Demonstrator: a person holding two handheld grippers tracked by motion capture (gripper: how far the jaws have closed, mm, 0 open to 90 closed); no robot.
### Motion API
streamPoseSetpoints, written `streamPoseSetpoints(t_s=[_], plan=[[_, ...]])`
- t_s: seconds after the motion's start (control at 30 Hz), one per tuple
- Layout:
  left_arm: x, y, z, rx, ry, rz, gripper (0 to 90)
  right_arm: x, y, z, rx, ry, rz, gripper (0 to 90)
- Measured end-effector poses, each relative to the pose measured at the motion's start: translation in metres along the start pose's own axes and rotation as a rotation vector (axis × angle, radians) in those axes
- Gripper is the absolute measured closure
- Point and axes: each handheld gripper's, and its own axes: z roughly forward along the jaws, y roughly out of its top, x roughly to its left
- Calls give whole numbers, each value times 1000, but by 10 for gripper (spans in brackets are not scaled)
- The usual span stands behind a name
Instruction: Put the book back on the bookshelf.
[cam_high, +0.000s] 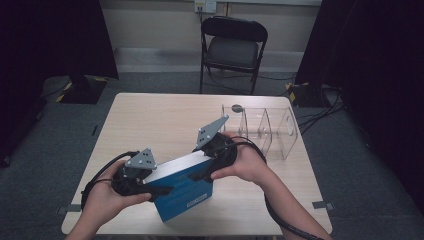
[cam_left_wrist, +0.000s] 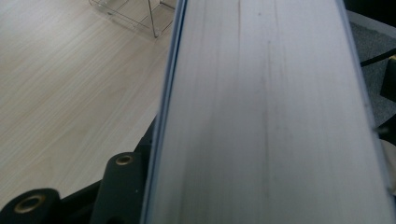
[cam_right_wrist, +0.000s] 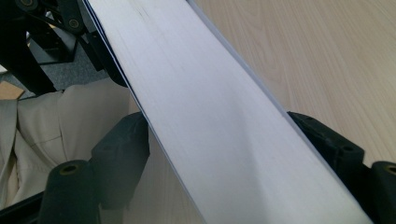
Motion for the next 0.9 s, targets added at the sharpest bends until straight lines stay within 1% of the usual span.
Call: streamPoseSetpoints(t_s=[0.1,0.13,0.17,0.27,0.33,0.47,0.53,0.57,0.6,0.63,0.67,0.7,0.73,0.77,0.8,0.83,0.87,0.9], plan=[[1,0,0,19,0,5,497,-1,-1,0,-13,6,-17,257],[1,-1,0,17,-2,3,497,-2,-1,-1,-13,17,-18,276],[1,-1,1,4,-4,-3,496,-3,-1,-2,-8,26,-15,292],[1,-2,1,11,-4,-7,497,-4,0,-6,-11,40,-17,343],[1,-2,1,14,-6,-6,497,-4,1,-8,-17,42,-25,339],[1,-2,1,18,-4,-4,497,-3,3,-7,0,35,-28,331],[1,-2,1,19,-2,-7,496,-4,2,-7,-8,43,-44,347],[1,-3,1,16,-3,-6,496,-4,2,-7,-4,45,-44,359],[2,-4,2,11,8,-9,494,-4,1,-8,-7,47,-54,384],[3,-4,3,11,5,-13,490,-5,0,-9,-6,48,-58,424],[3,-6,3,13,14,-17,480,-5,-1,-10,-8,55,-71,475],[5,-7,1,29,27,-18,465,-5,-3,-11,-12,72,-77,522],[8,-9,3,7,36,-13,446,-6,-6,-14,-24,96,-90,571],[8,-9,3,7,36,-13,430,-6,-6,-14,-24,96,-90,571],[11,-12,4,0,39,-16,424,-5,-10,-18,-29,106,-97,600],[11,-13,4,-2,46,-25,417,-4,-12,-19,-33,106,-109,606],[13,-14,4,4,48,-19,405,-3,-12,-19,-34,102,-113,609],[14,-14,3,1,38,-29,401,-1,-13,-20,-31,99,-111,610]])
